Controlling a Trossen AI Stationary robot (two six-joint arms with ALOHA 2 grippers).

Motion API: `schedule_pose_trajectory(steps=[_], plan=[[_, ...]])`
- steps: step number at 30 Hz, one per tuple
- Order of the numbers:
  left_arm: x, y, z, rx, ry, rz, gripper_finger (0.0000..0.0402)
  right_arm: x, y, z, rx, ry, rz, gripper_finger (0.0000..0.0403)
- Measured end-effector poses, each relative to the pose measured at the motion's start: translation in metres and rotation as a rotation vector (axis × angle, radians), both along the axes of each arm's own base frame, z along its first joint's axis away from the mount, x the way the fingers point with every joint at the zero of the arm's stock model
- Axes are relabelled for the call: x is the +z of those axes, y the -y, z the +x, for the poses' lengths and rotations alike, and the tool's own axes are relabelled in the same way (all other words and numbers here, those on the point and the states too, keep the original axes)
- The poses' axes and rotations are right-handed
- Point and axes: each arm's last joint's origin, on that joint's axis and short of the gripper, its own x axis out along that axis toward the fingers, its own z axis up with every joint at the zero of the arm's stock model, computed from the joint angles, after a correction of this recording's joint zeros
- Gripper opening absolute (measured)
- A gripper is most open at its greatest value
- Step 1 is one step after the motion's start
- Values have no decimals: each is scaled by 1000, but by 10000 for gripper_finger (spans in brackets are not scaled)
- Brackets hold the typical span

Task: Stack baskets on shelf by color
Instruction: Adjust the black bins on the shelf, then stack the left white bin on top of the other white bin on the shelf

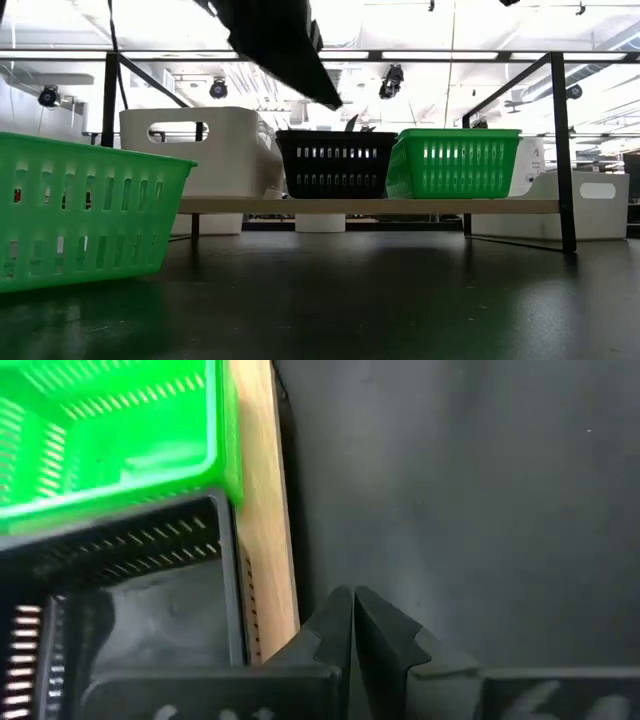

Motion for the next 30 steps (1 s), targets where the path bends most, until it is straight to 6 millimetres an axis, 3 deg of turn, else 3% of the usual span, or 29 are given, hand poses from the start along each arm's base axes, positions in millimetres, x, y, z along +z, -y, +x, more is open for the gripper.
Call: schedule_pose_trajectory(steps=[21, 30], plan=[[-16, -15, -9, 170, -90, 93, 0, -5, 0, -1, 37, -14, -23, 9], [6, -5, -10, 142, -37, 25, 0, -10, -1, 0, 43, -11, -23, 9]])
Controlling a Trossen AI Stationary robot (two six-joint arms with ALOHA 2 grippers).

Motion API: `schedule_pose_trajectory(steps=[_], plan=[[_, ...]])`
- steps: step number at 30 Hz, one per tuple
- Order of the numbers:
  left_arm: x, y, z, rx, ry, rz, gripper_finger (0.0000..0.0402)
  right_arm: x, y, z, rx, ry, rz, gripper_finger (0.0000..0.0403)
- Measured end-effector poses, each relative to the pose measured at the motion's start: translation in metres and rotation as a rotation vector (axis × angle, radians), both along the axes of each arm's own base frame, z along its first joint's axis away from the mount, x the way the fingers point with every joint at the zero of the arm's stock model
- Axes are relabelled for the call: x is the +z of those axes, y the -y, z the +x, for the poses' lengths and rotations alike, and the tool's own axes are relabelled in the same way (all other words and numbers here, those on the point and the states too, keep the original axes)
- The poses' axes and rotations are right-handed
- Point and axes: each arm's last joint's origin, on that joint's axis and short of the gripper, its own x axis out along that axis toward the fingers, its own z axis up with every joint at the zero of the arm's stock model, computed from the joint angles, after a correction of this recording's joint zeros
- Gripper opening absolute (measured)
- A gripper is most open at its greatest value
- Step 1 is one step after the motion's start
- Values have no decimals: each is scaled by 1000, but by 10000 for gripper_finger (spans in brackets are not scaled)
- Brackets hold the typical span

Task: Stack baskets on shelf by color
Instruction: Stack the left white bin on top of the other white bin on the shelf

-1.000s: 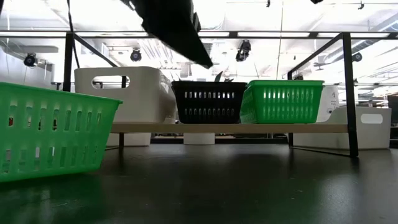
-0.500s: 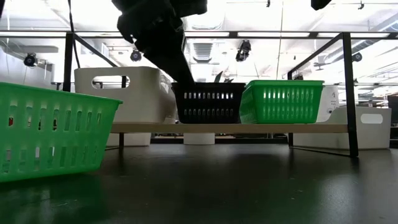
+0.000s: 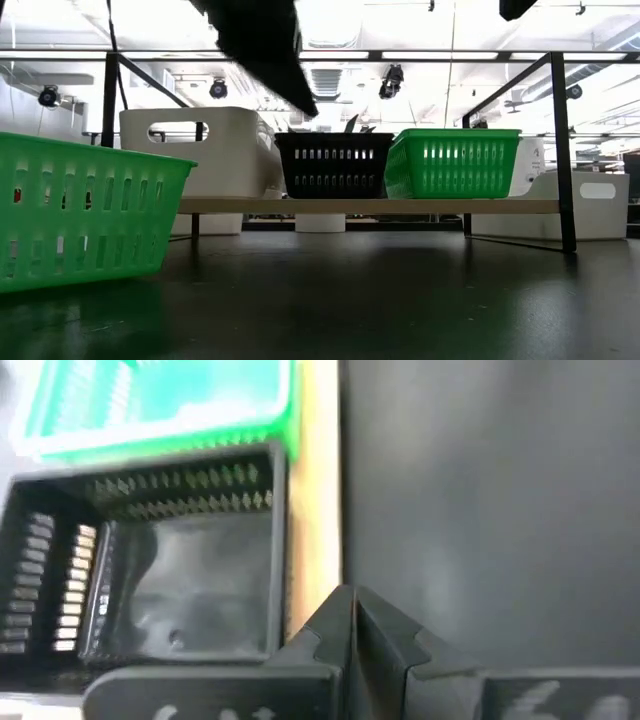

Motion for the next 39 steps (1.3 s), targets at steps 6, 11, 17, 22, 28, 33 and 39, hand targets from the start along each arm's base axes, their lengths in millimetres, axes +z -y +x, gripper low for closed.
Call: schedule_pose_trajectory(steps=[6, 11, 17, 22, 28, 33, 39], plan=[[33, 12, -18, -48, 80, -35, 0, -3, -5, -6, 77, 70, 13, 9], [68, 7, -43, -67, 122, -51, 0, 10, -2, -17, 107, 147, 16, 9], [109, -20, -89, -69, 16, 48, 0, 25, 9, -37, 135, 246, 55, 9], [136, -55, -130, 17, -50, 229, 0, 31, 18, -52, 164, 339, 83, 9], [135, -105, -165, 195, -186, 246, 0, 33, 26, -64, 194, 425, 102, 9], [113, -138, -169, 208, -332, 174, 0, 32, 30, -70, 214, 465, 102, 9], [82, -165, -170, 6, -601, 249, 0, 33, 32, -74, 224, 516, 116, 9]])
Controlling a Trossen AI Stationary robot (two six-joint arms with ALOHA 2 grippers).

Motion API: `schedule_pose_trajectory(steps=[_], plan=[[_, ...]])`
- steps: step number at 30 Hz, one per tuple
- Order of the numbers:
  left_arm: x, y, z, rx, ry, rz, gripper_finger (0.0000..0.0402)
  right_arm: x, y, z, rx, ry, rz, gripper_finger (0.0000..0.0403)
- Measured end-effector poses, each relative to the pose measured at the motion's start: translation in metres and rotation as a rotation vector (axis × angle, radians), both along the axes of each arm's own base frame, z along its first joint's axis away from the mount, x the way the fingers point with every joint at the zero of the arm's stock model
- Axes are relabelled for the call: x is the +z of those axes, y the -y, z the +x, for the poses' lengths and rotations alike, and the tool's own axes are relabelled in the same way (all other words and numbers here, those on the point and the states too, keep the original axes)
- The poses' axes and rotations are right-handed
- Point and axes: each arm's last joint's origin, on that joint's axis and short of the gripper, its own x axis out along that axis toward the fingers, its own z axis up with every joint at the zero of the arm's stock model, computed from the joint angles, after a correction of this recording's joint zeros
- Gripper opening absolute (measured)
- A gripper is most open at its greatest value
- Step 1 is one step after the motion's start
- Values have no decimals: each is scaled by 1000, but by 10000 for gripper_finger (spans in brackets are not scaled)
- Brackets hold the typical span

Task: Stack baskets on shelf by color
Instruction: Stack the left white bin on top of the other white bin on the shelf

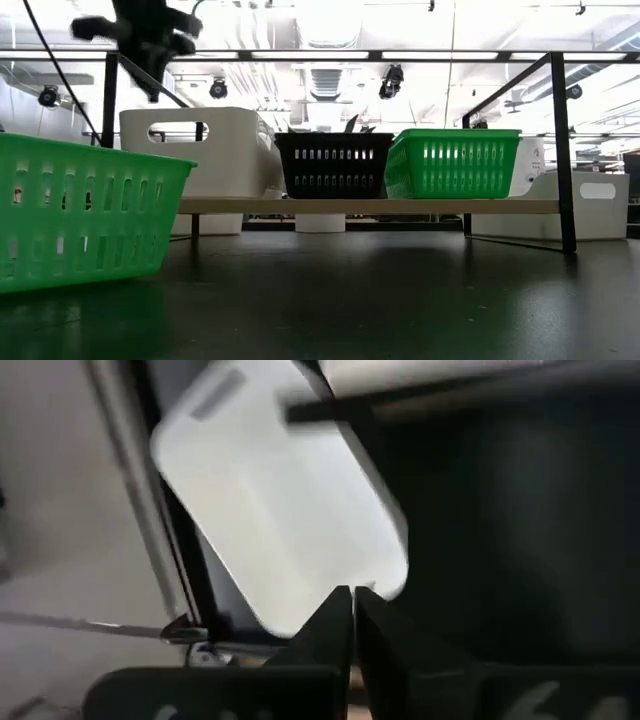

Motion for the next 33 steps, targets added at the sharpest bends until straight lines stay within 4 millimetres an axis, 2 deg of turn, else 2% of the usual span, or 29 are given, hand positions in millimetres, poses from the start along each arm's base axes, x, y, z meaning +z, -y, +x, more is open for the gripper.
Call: schedule_pose_trajectory(steps=[6, 11, 16, 21, 28, 33], plan=[[-30, -16, -10, -144, -207, -48, 0, -11, 1, -2, -26, -25, 23, 9], [-53, -27, -14, -96, -241, -66, 0, -20, 1, -2, -29, -43, 17, 9], [-74, -26, -18, -110, -295, -96, 4, -21, 1, -2, -48, -48, 41, 9], [-91, -26, -20, -119, -310, -102, 48, -20, 1, -1, -51, -42, 51, 9], [-98, -28, -17, -133, -289, -43, 132, -19, 0, -1, -53, -36, 57, 9], [-104, -28, -16, -135, -276, -53, 154, -19, 0, -1, -53, -34, 59, 9]])
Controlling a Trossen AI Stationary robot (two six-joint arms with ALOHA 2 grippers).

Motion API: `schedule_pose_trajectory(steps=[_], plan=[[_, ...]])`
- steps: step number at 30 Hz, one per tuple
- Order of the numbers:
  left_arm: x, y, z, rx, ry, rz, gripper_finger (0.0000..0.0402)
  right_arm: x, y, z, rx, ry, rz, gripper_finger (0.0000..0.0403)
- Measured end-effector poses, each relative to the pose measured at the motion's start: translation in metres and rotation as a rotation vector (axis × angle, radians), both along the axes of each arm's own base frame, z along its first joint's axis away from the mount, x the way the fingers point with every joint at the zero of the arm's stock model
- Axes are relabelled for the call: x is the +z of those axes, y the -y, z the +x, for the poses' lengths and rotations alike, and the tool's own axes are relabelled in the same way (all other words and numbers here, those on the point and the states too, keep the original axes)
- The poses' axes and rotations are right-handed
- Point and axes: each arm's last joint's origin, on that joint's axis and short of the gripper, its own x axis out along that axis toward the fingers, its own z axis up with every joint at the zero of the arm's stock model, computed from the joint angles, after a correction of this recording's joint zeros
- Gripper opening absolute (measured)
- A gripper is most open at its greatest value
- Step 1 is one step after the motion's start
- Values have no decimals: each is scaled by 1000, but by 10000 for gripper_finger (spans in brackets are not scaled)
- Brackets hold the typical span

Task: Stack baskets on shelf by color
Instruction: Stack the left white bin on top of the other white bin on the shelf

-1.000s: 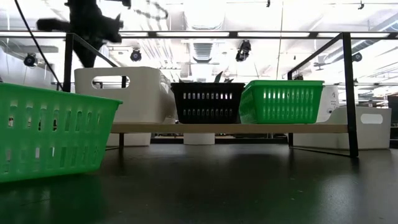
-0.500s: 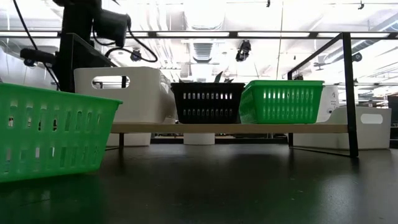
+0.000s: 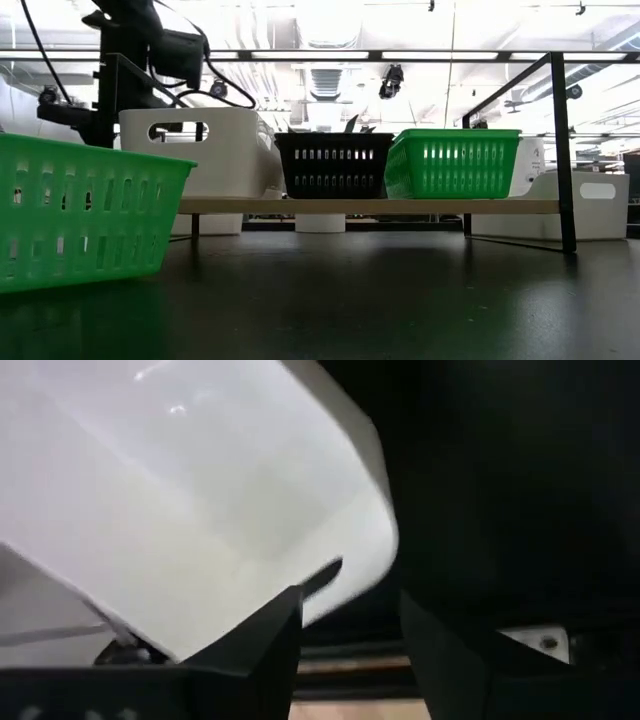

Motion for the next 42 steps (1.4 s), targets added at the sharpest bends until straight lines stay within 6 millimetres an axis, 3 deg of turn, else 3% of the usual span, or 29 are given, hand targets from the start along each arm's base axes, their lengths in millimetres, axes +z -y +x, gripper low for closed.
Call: schedule_pose_trajectory(steps=[12, 18, 24, 29, 36, 42], plan=[[-22, 1, -1, -1, 26, -8, 145, 0, 0, 0, 0, 0, 0, 9], [-25, 1, -2, -1, 26, -12, 92, 0, 0, 0, 0, 1, 1, 9], [-28, 2, -4, 0, 15, -19, 12, 0, 0, 0, -5, -1, 7, 9], [-27, 2, -4, 12, 12, -11, 2, -1, 0, 1, -7, 3, 11, 9], [-1, 1, 1, -2, 63, 124, 1, -14, -2, 4, 6, 30, 10, 9], [47, 2, 11, -22, 146, 251, 0, -19, -4, 6, 10, 61, 23, 9]])
